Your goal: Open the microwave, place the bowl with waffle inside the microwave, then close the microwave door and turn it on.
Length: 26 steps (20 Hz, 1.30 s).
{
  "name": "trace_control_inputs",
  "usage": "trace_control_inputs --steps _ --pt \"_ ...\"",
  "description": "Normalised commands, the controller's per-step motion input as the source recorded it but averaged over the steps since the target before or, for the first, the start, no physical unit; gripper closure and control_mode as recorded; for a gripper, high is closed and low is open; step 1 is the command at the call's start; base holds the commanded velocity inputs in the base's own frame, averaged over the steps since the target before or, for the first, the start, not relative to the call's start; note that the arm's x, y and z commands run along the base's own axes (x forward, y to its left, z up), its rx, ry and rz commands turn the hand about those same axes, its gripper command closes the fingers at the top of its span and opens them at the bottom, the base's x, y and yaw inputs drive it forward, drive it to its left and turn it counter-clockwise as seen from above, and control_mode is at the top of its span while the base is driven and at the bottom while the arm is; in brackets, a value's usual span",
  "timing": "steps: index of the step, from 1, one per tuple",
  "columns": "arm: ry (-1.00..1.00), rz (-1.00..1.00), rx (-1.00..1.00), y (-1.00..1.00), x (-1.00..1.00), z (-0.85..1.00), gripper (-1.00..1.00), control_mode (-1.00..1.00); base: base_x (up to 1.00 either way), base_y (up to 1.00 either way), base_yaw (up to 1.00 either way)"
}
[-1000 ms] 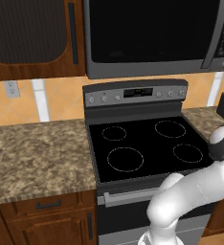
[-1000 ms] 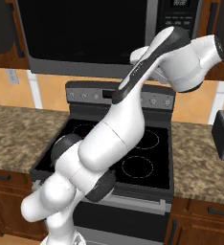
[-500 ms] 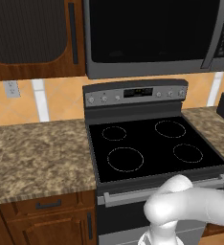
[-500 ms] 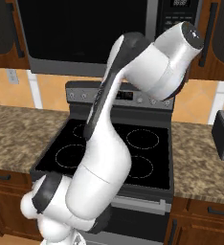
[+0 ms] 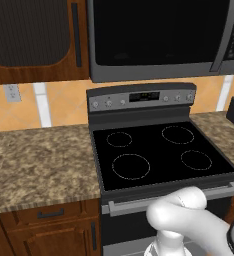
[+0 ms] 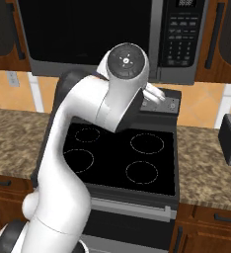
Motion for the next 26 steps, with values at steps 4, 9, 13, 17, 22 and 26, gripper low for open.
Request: trace_control_inputs --steps 4,9,13,17,22,26 --pt "-0.14 -0.10 0.38 -0.47 -0.05 0.00 1.00 -1.00 0.00 0.00 0.00" --pt "-0.42 0.00 0.40 -0.43 -0.30 0.00 1.00 -1.00 0.00 0.00 0.00" --pt "-0.40 -0.08 0.34 -0.18 -0.11 0.00 1.00 -1.00 0.00 0.00 0.00" --pt "-0.26 -0.05 0.38 -0.04 0.00 0.10 1.00 -1.00 0.00 0.00 0.00" --pt "-0.02 0.00 0.33 0.00 0.00 0.27 1.00 -1.00 0.00 0.00 0.00" --pt "0.06 0.00 0.25 -0.03 0.00 0.23 1.00 -1.00 0.00 0.00 0.00"
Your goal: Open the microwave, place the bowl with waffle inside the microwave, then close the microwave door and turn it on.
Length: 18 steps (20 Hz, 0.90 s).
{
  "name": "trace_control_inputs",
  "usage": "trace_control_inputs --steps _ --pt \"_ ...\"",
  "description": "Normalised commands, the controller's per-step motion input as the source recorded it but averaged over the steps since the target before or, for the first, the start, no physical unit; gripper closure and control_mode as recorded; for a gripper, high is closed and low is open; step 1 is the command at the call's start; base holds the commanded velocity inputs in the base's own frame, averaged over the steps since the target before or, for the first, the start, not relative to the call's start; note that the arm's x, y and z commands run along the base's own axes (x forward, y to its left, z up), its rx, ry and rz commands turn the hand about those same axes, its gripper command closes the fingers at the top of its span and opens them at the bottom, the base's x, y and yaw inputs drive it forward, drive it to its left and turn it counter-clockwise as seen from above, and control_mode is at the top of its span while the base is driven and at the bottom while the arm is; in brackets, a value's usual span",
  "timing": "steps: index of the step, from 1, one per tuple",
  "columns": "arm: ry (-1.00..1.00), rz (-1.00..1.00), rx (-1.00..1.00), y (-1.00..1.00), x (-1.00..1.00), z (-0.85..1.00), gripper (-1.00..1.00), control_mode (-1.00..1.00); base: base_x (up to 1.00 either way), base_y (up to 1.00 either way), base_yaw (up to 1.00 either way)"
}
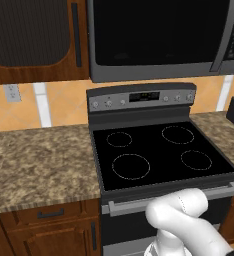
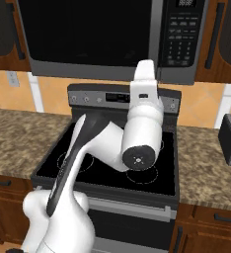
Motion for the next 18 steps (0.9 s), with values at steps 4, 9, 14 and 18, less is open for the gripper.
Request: trace_control_inputs --steps 4,9,14,18 --pt "0.00 0.00 0.20 -0.21 0.01 0.02 1.00 -1.00 0.00 0.00 0.00" --pt "0.02 0.00 0.07 -0.18 0.01 0.00 1.00 -1.00 0.00 0.00 0.00" --pt "0.22 0.00 -0.01 0.00 0.47 -0.04 1.00 -1.00 0.00 0.00 0.00" --pt "0.26 0.00 -0.01 0.00 0.62 0.00 1.00 -1.00 0.00 0.00 0.00"
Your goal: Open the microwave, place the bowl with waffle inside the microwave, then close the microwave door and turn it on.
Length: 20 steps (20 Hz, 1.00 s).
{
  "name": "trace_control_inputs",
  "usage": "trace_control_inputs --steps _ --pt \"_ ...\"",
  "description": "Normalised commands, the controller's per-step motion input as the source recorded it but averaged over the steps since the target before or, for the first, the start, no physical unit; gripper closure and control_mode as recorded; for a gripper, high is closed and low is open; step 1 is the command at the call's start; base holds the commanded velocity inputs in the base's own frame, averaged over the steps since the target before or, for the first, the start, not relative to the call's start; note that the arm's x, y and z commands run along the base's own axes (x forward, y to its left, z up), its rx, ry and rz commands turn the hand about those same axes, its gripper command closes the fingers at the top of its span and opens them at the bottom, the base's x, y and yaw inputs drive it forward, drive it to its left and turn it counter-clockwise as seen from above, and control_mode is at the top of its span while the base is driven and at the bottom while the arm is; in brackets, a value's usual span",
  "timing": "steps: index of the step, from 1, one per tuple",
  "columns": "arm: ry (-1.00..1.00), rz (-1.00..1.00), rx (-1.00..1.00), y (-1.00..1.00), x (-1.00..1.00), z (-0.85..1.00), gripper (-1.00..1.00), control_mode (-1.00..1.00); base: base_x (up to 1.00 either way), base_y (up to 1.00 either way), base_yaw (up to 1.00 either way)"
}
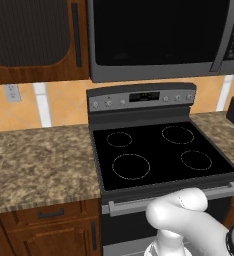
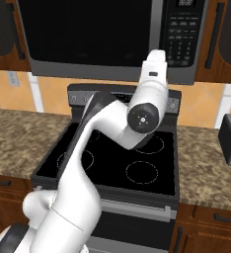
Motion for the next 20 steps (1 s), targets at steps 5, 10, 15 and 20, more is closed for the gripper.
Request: trace_control_inputs --steps 5,10,15,20 --pt "0.08 0.00 0.01 -0.14 0.30 0.00 1.00 -1.00 0.00 0.00 0.00" --pt "0.00 0.00 0.02 -0.18 0.16 0.00 1.00 -1.00 0.00 0.00 0.00" --pt "0.00 0.00 0.00 -0.05 0.31 -0.02 1.00 -1.00 0.00 0.00 0.00" --pt "0.00 0.01 0.01 -0.12 0.42 -0.01 1.00 -1.00 0.00 0.00 0.00"
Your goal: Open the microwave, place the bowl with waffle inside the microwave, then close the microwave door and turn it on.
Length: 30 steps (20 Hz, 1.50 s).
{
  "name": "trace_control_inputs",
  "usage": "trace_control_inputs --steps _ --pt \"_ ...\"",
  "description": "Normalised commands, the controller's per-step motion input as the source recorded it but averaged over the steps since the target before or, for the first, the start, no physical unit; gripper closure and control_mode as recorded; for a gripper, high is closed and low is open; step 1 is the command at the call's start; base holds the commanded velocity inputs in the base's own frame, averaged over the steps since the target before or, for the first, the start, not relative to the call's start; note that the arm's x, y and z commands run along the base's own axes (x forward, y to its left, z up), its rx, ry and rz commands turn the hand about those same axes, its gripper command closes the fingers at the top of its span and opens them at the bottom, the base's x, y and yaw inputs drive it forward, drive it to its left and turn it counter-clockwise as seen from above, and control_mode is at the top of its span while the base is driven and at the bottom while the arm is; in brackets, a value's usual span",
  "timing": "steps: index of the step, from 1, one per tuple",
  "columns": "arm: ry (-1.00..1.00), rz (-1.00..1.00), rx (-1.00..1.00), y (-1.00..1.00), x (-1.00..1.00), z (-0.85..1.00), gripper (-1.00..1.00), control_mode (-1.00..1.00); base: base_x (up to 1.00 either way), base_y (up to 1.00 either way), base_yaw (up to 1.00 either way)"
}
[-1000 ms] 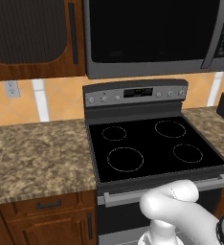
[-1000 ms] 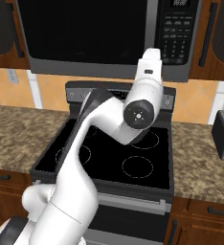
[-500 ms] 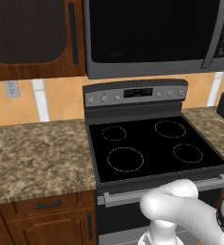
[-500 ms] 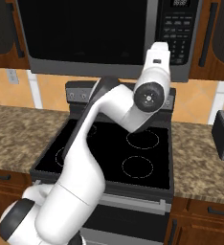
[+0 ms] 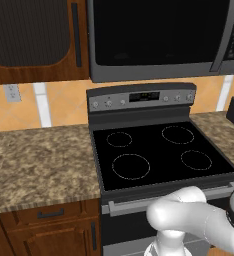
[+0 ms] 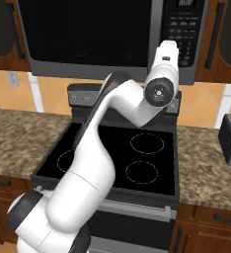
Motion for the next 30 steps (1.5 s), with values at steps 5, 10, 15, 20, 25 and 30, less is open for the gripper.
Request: trace_control_inputs --steps 5,10,15,20,25,30 --pt "0.00 0.02 0.01 -0.16 0.41 -0.02 1.00 -1.00 0.00 0.00 0.00" --pt "0.00 0.04 0.03 -0.19 0.43 -0.13 1.00 -1.00 0.00 0.00 0.00" --pt "0.00 0.05 0.04 -0.17 0.45 -0.11 1.00 -1.00 0.00 0.00 0.00" --pt "0.00 0.07 0.06 -0.16 0.49 -0.06 1.00 -1.00 0.00 0.00 0.00" --pt "0.00 0.07 0.05 -0.10 0.55 -0.02 1.00 -1.00 0.00 0.00 0.00" --pt "0.00 0.05 0.01 0.00 0.54 -0.05 1.00 -1.00 0.00 0.00 0.00"
